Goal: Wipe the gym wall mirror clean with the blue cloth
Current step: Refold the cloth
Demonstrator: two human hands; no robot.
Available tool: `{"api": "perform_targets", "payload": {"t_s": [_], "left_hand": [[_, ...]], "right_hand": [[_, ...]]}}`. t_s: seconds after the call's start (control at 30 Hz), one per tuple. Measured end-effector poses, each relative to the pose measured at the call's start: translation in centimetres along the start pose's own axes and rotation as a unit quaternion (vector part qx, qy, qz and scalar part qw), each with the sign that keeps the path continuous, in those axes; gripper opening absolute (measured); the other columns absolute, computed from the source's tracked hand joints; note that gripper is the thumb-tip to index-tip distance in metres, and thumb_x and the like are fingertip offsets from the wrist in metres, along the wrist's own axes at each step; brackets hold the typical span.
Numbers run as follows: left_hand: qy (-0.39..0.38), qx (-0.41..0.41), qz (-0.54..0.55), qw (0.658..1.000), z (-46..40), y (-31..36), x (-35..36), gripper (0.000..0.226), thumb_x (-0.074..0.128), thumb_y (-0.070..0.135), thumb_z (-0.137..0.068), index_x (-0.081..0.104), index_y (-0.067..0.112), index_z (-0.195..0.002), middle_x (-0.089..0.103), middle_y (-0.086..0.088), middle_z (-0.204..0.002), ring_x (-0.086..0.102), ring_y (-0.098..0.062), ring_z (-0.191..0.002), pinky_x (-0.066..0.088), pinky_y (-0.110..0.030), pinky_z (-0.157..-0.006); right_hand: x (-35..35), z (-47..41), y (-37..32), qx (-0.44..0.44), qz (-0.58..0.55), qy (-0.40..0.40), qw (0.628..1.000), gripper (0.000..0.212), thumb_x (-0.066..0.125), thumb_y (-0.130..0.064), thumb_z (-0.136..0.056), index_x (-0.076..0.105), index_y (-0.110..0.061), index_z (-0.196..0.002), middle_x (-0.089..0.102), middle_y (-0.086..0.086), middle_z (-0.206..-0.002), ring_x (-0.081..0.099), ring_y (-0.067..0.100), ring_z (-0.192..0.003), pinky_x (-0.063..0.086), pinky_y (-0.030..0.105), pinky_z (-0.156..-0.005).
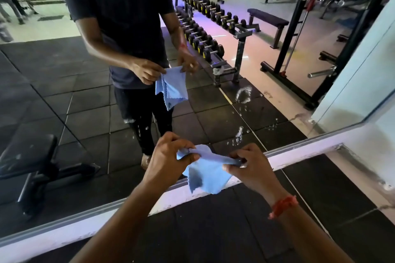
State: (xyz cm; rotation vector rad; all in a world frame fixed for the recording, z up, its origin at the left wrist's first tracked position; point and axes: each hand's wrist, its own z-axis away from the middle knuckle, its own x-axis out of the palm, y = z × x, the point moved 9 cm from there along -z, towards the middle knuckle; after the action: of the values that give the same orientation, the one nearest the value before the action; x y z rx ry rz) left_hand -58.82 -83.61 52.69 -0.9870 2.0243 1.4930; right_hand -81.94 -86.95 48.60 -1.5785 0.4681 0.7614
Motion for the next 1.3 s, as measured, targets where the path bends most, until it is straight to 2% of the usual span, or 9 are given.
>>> {"api": "perform_targets", "payload": {"t_s": [0.1, 0.2, 0.37, 0.53, 0.7, 0.83, 1.03, 1.2, 1.3], "left_hand": [[-0.049, -0.052, 0.023, 0.997, -0.9, -0.4, -0.6, 0.02, 0.078, 0.031, -0.089, 0.073, 0.021, -0.106, 0.056, 0.001, -0.102, 0.056, -0.013, -0.089, 0.049, -0.021, -0.072], [-0.042, -0.078, 0.143, 0.986, -1.7, 0.6, -1.7, 0.007, 0.069, 0.021, -0.097, 0.066, 0.016, -0.101, 0.064, -0.003, -0.081, 0.057, -0.009, -0.066, 0.047, -0.018, -0.055], [0.027, -0.075, 0.169, 0.982, -3.5, 1.4, -4.3, 0.004, 0.067, 0.025, -0.099, 0.068, 0.029, -0.099, 0.068, 0.015, -0.085, 0.06, 0.003, -0.077, 0.048, -0.014, -0.069], [0.095, -0.124, 0.087, 0.984, -3.6, -0.5, -8.6, 0.014, 0.066, 0.03, -0.098, 0.07, 0.039, -0.108, 0.073, 0.016, -0.096, 0.064, 0.007, -0.08, 0.047, -0.011, -0.071], [0.097, 0.018, -0.183, 0.978, -3.7, -2.4, -14.5, 0.039, 0.063, 0.011, -0.096, 0.061, 0.011, -0.135, 0.056, -0.004, -0.138, 0.057, -0.018, -0.119, 0.041, -0.014, -0.1], [0.053, 0.152, -0.389, 0.907, -5.0, -4.6, -16.9, 0.052, 0.051, 0.007, -0.091, 0.056, 0.005, -0.142, 0.046, -0.016, -0.155, 0.036, -0.032, -0.149, 0.033, -0.045, -0.122], [0.021, 0.253, -0.533, 0.807, -7.1, -9.9, -18.9, 0.054, 0.029, 0.009, -0.102, 0.041, 0.006, -0.154, 0.029, -0.016, -0.166, 0.024, -0.036, -0.154, 0.026, -0.052, -0.123], [0.1, 0.32, -0.527, 0.781, -7.8, -12.6, -19.3, 0.057, 0.044, 0.016, -0.102, 0.036, 0.009, -0.158, 0.03, -0.01, -0.166, 0.023, -0.03, -0.155, 0.028, -0.052, -0.123], [0.168, 0.354, -0.512, 0.765, -7.8, -13.3, -19.5, 0.055, 0.048, 0.017, -0.102, 0.041, 0.013, -0.156, 0.035, -0.005, -0.164, 0.03, -0.028, -0.153, 0.033, -0.051, -0.12]], "right_hand": [[-0.6, -1.0, -0.6, 0.008, -0.188, -0.035, 0.982, 0.02, 0.087, -0.023, -0.081, 0.071, -0.013, -0.089, 0.063, -0.005, -0.098, 0.065, 0.015, -0.087, 0.05, 0.023, -0.08], [0.1, -1.1, -3.0, 0.035, -0.437, -0.144, 0.887, 0.039, 0.085, -0.023, -0.081, 0.069, -0.006, -0.112, 0.072, 0.015, -0.104, 0.069, 0.029, -0.095, 0.059, 0.04, -0.08], [2.3, -0.3, -7.9, 0.064, -0.52, -0.277, 0.806, 0.029, 0.076, -0.011, -0.087, 0.075, -0.013, -0.116, 0.073, 0.019, -0.117, 0.072, 0.032, -0.105, 0.061, 0.04, -0.082], [3.8, -1.4, -10.6, 0.163, -0.622, -0.202, 0.738, 0.044, 0.068, -0.04, -0.085, 0.062, -0.004, -0.11, 0.075, 0.015, -0.084, 0.074, 0.025, -0.072, 0.057, 0.04, -0.076], [5.1, -4.2, -13.4, 0.105, -0.664, -0.086, 0.736, 0.033, 0.06, -0.032, -0.089, 0.063, -0.005, -0.109, 0.069, 0.009, -0.092, 0.067, 0.024, -0.087, 0.052, 0.036, -0.074], [6.2, -6.1, -15.8, 0.058, -0.587, 0.019, 0.807, 0.085, 0.068, -0.051, -0.055, 0.061, -0.007, -0.127, 0.072, 0.011, -0.109, 0.07, 0.02, -0.098, 0.055, 0.042, -0.088], [8.8, -9.9, -21.1, -0.256, -0.256, 0.202, 0.91, 0.068, 0.058, -0.034, -0.095, 0.041, 0.001, -0.15, 0.031, 0.006, -0.163, 0.033, 0.022, -0.151, 0.03, 0.038, -0.123], [13.4, -14.7, -23.3, -0.363, -0.022, 0.295, 0.884, 0.071, 0.051, -0.02, -0.099, 0.018, -0.013, -0.161, 0.013, 0.008, -0.17, 0.008, 0.03, -0.158, 0.01, 0.041, -0.129], [19.8, -15.0, -24.1, -0.508, 0.134, 0.269, 0.807, 0.073, 0.054, -0.02, -0.094, 0.023, -0.018, -0.16, 0.011, -0.003, -0.171, 0.007, 0.025, -0.159, 0.007, 0.046, -0.128]]}}
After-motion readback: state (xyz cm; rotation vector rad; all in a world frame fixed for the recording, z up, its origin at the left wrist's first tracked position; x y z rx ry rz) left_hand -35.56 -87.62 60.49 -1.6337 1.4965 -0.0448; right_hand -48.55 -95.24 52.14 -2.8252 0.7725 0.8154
